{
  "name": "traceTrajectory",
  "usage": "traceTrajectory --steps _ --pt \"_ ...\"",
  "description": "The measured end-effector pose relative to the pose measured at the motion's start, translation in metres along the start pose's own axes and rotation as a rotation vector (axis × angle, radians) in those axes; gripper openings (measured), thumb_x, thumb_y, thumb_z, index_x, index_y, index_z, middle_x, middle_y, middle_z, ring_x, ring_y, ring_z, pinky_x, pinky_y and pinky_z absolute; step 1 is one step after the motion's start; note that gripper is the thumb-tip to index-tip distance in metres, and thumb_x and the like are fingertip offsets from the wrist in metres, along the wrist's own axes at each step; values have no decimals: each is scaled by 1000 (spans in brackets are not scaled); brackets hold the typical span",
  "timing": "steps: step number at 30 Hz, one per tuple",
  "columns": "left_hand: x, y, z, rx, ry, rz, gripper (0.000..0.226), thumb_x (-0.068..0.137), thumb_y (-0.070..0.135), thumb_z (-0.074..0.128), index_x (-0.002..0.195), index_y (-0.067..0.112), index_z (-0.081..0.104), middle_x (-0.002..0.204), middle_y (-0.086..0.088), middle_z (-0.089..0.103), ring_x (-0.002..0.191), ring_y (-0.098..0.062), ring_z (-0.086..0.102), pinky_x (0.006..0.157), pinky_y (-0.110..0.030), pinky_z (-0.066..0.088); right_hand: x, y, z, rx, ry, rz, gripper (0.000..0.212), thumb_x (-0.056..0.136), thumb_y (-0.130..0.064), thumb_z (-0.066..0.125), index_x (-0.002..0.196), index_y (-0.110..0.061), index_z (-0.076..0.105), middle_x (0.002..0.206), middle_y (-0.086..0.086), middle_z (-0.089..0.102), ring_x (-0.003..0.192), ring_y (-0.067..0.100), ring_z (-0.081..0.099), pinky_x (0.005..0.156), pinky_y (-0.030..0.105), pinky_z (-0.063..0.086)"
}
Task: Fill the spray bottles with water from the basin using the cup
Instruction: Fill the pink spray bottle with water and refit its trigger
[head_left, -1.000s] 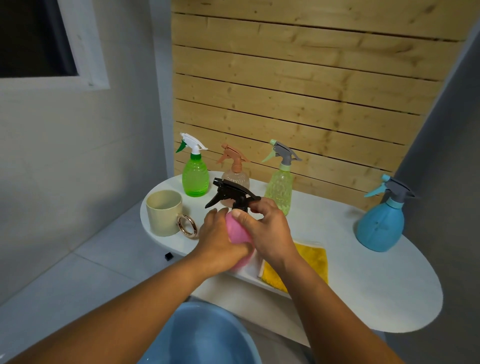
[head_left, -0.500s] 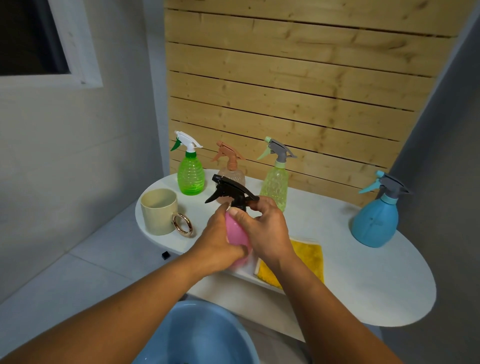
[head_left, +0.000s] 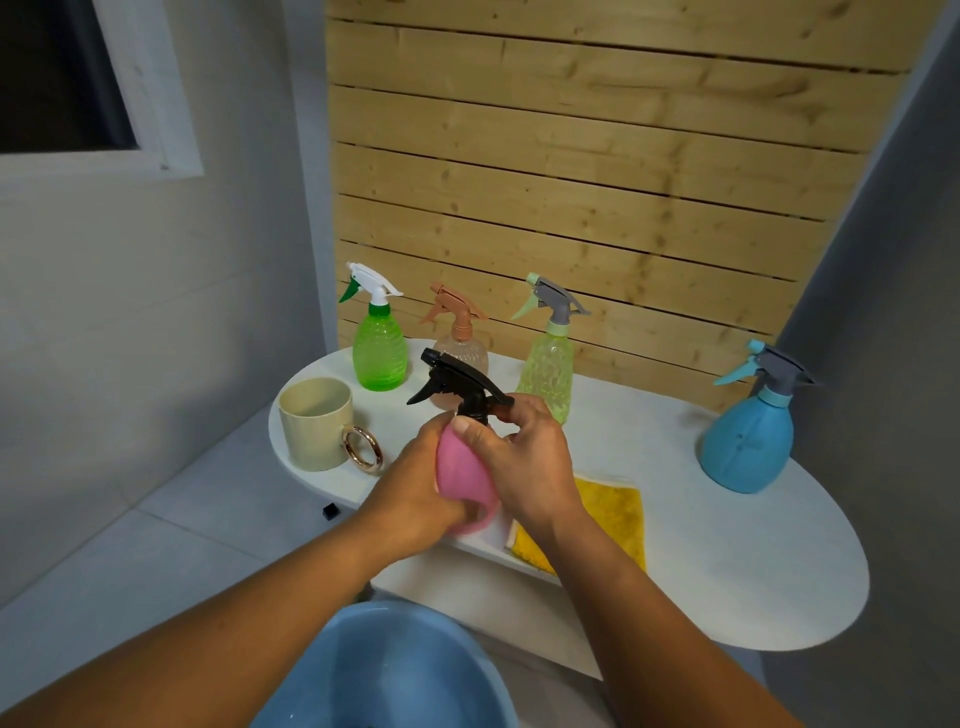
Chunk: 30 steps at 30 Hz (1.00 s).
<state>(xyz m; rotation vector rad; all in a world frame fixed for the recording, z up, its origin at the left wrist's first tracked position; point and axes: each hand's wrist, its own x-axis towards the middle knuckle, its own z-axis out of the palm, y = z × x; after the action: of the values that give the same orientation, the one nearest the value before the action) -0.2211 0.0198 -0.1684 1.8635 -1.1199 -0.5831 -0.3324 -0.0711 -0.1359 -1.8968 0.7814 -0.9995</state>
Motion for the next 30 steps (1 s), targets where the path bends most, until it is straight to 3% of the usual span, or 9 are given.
traceTrajectory --steps 2,5,9,12,16,21,24,27,30 --pt "-2 3 1 117 118 0 107 53 44 99 141 42 38 117 8 54 107 -17 60 83 -35 56 -1 -1 2 -10 29 1 21 82 -40 81 99 -41 68 111 -11 59 109 7 59 97 34 51" --pt "-6 8 10 300 215 -64 110 51 62 93 140 34 35 115 3 40 118 -26 50 90 -38 50 -3 -3 5 -45 59 -1 24 81 -42 81 101 -37 69 110 -9 59 109 11 59 94 30 50" --pt "-6 4 16 187 179 -49 105 61 45 93 147 29 33 123 6 32 130 -22 40 102 -35 44 -4 -3 4 -47 56 6 25 82 -42 81 103 -34 70 109 -8 60 107 12 60 92 29 50" --pt "-4 -3 12 -42 64 -26 104 61 28 93 145 44 33 132 9 52 118 -15 59 94 -38 57 -5 -6 3 -3 33 21 22 82 -40 81 97 -40 64 107 -11 59 106 10 60 92 29 51" --pt "-2 3 7 71 184 -64 106 52 48 98 141 43 39 122 6 50 110 -19 59 89 -38 56 -5 -10 4 -19 47 27 21 82 -40 82 90 -42 63 103 -13 58 103 10 60 87 23 48" --pt "-5 16 18 267 242 -149 101 66 58 87 145 32 29 120 2 29 131 -29 43 93 -39 45 -2 -13 7 -33 65 35 23 81 -39 83 82 -41 60 101 -11 60 101 11 61 88 28 51" --pt "-2 11 17 94 167 -110 104 61 51 88 147 32 33 137 2 39 133 -24 46 106 -43 49 0 -12 6 -42 51 32 22 82 -39 82 92 -34 64 103 -8 61 100 11 61 87 26 50" --pt "-3 7 10 -65 74 -93 99 63 33 94 143 41 36 125 9 59 111 -16 63 92 -42 59 -1 -12 5 -52 52 43 22 82 -39 82 94 -33 65 104 -8 61 98 10 59 83 21 45" --pt "-3 7 6 40 167 -85 101 55 44 99 138 40 41 119 7 59 106 -20 64 86 -41 59 -1 -12 5 -66 68 60 21 82 -41 82 93 -32 67 104 -6 60 98 10 58 84 23 46"
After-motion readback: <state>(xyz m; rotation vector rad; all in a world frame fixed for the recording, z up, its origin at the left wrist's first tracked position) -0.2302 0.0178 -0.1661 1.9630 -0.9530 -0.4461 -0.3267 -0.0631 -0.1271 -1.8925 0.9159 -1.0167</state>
